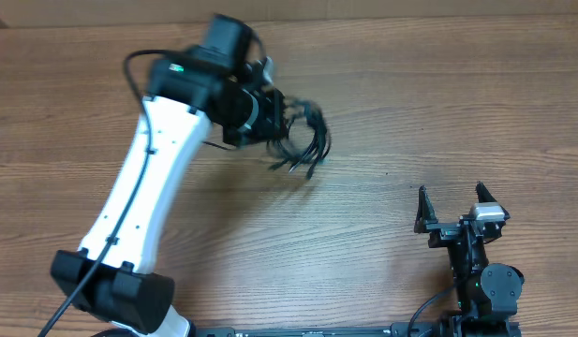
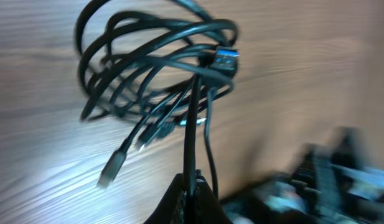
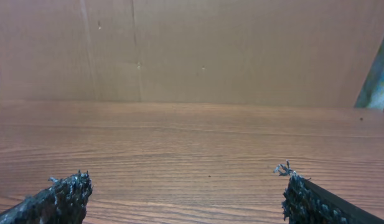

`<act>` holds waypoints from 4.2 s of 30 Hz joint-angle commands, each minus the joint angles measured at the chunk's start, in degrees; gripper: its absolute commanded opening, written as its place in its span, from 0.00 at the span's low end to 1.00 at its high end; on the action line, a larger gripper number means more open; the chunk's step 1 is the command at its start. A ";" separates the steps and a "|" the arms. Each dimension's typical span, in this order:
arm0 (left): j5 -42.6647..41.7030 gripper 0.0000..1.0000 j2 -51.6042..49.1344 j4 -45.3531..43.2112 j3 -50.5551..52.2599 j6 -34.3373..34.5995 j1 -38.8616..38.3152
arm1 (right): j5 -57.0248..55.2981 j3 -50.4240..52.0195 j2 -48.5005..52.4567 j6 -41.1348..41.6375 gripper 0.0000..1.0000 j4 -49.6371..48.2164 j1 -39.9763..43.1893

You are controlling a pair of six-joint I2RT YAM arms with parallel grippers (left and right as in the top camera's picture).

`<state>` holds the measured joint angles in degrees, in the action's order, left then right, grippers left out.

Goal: Untangle cables

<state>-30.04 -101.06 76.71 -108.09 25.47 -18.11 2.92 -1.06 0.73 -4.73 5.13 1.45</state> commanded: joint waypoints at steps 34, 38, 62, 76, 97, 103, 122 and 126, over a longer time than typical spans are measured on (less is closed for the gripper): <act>-3.10 0.04 1.22 9.70 1.84 -8.90 -4.26 | -0.31 0.57 -0.57 -0.02 1.00 -0.42 0.17; -10.32 0.04 1.22 6.27 1.84 -8.31 -2.80 | -0.31 0.57 -0.57 -0.02 1.00 -0.42 0.17; 20.09 0.04 1.20 12.07 1.81 5.49 -3.72 | -0.31 0.57 -0.57 -0.02 1.00 -0.42 0.17; 3.08 0.04 1.22 8.00 1.57 0.07 -0.09 | -0.31 0.57 -0.57 -0.02 1.00 -0.42 0.17; 35.04 0.04 1.31 12.28 4.48 8.96 -4.39 | -0.31 0.57 -0.57 -0.02 1.00 -0.42 0.17; 30.27 0.04 1.29 6.12 9.90 9.25 -4.42 | -0.31 0.57 -0.57 -0.02 1.00 -0.42 0.17; 13.64 1.00 1.31 5.18 8.20 2.82 -3.26 | -0.31 0.57 -0.57 -0.02 1.00 -0.42 0.17; 13.77 1.00 1.44 11.10 -1.18 2.80 -2.47 | -0.31 0.57 -0.57 -0.02 1.00 -0.42 0.17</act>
<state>-14.41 -100.90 85.97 -102.28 29.50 -21.28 2.94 -1.06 0.73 -4.73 5.10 1.45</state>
